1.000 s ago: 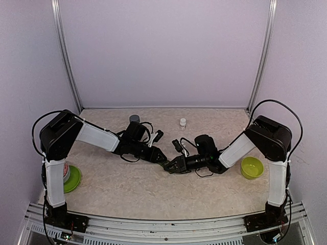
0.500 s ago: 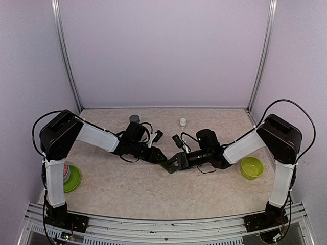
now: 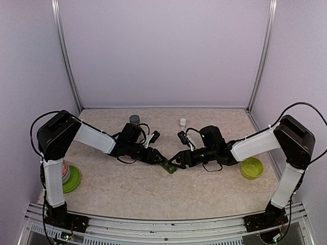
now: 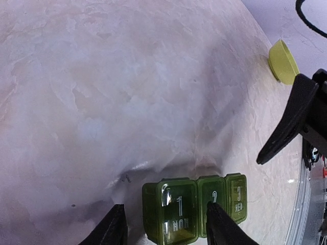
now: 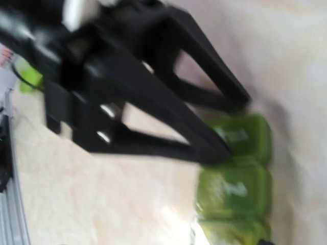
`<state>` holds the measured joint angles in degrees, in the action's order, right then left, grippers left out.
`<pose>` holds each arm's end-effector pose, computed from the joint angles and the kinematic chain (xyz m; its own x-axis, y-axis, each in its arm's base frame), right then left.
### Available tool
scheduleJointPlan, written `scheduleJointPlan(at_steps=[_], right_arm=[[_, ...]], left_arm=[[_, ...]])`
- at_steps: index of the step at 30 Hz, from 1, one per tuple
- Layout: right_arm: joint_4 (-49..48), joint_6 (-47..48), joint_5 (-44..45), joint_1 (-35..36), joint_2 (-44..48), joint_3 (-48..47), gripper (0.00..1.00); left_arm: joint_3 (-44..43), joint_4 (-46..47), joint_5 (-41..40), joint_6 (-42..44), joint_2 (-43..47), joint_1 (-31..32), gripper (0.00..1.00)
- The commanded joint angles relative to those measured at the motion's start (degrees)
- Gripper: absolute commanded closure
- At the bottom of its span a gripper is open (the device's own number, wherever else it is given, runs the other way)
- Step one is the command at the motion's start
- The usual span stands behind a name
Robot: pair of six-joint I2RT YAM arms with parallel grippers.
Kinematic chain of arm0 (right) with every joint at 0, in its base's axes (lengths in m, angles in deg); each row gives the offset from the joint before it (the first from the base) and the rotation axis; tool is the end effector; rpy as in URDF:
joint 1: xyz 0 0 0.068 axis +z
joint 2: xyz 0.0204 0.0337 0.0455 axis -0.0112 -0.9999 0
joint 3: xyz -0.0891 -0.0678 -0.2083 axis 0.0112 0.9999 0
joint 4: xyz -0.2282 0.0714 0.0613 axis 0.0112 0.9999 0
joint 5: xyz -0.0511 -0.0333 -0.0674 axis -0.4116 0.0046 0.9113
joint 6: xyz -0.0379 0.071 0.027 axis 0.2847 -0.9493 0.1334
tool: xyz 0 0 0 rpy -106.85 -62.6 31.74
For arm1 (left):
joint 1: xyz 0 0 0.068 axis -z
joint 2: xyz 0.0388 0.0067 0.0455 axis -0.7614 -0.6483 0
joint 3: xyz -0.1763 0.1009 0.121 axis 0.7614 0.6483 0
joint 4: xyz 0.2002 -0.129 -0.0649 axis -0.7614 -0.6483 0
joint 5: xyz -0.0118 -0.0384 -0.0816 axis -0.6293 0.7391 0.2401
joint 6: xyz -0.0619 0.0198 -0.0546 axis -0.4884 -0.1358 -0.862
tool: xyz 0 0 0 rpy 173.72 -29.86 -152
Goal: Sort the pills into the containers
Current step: Close the lid of the pill container on the pill container, then pick up the pill container from the center of the board.
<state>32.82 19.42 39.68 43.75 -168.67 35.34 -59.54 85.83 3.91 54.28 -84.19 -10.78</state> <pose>0.2405 0.2786 0.1119 -0.7930 -0.1560 -0.5889 -0.5853 0.4634 0.6654 0.2894 -0.2825 0.0684 -0.7626 0.2702 -0.5877 0.6257 0.5383 -0.5645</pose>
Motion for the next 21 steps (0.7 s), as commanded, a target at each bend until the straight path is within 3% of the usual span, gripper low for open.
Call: scheduleJointPlan(at_steps=[1,7,21], right_arm=[[-0.1,-1.6,1.6,0.5,0.3,3.0,0.21],[-0.3,1.9,5.8,2.0,-2.4,3.1,0.17],[5.6,11.8,19.0,5.6,-7.5,-3.0,0.15]], left_arm=[[1.0,-0.2,2.8,-0.7,0.1,-0.2,0.49],[0.9,0.5,5.2,-1.1,-0.2,0.1,0.60],[1.6,2.2,7.7,-2.5,-0.1,-0.3,0.60]])
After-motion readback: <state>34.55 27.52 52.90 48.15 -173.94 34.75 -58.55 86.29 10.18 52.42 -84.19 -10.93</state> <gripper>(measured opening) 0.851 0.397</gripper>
